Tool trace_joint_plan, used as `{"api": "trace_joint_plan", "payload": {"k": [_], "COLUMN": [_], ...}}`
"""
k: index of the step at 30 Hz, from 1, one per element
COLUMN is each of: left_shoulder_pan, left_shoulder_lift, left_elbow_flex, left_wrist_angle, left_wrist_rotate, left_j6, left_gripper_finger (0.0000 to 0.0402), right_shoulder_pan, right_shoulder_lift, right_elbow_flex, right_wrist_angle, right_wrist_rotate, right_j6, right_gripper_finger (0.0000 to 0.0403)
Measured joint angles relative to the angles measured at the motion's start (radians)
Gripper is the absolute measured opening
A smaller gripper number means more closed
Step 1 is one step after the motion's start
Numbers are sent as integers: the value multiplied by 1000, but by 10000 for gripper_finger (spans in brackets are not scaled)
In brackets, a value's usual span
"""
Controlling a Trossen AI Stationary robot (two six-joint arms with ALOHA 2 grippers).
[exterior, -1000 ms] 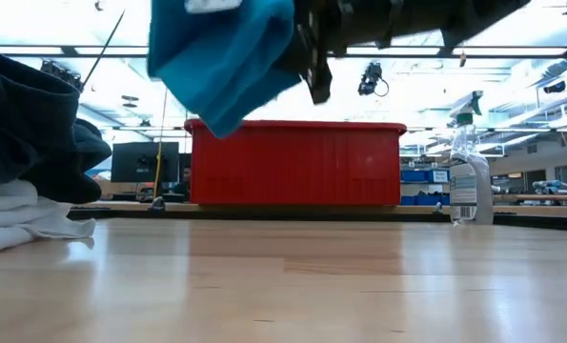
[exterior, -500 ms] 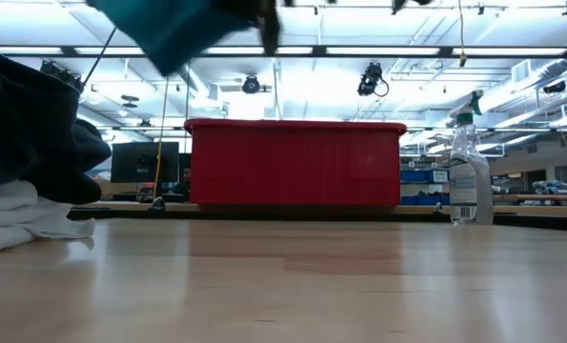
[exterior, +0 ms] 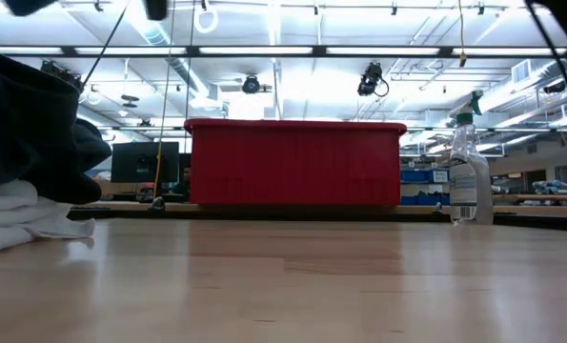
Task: Fold Laundry from Bin
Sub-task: Stack the folded blue shorts on top of the folded dark blue shorts
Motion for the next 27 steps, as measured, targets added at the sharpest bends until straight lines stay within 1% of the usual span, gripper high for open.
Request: {"api": "trace_joint_plan", "payload": {"k": [6,10,13,14,16,20,22,24,26,27], "left_shoulder_pan": [-127,-195,-225,-234,-241,-238,-236,-236,-232,-226], "left_shoulder_lift": [-21,-49,-56,-56,-55,-53,-51,-53,-56,-55], "left_elbow_flex": [-5,-7,-6,-7,-44,-186,-247,-287,-318,-332], "left_wrist_angle": [-158,-161,-165,-166,-152,-148,-144,-142,-138,-144], "left_wrist_rotate": [-91,-115,-124,-129,-145,-111,-101,-96,-92,-77], "left_j6": [-174,-240,-279,-286,-306,-370,-403,-424,-432,-433], "left_gripper_finger": [246,246,246,246,246,241,233,225,217,213], "right_shoulder_pan": [-35,-50,-60,-62,-63,-71,-73,-78,-86,-92], "right_shoulder_lift": [170,266,325,336,338,345,356,357,368,369], "right_elbow_flex": [269,436,539,551,530,520,520,520,520,520], "right_wrist_angle": [-71,-108,-137,-135,-113,-223,-277,-319,-325,-355], "right_wrist_rotate": [-82,-146,-190,-201,-202,-201,-171,-150,-172,-180], "right_j6": [5,9,26,26,26,0,-36,-52,-43,-33], "right_gripper_finger": [128,128,128,128,128,128,128,128,128,128]}}
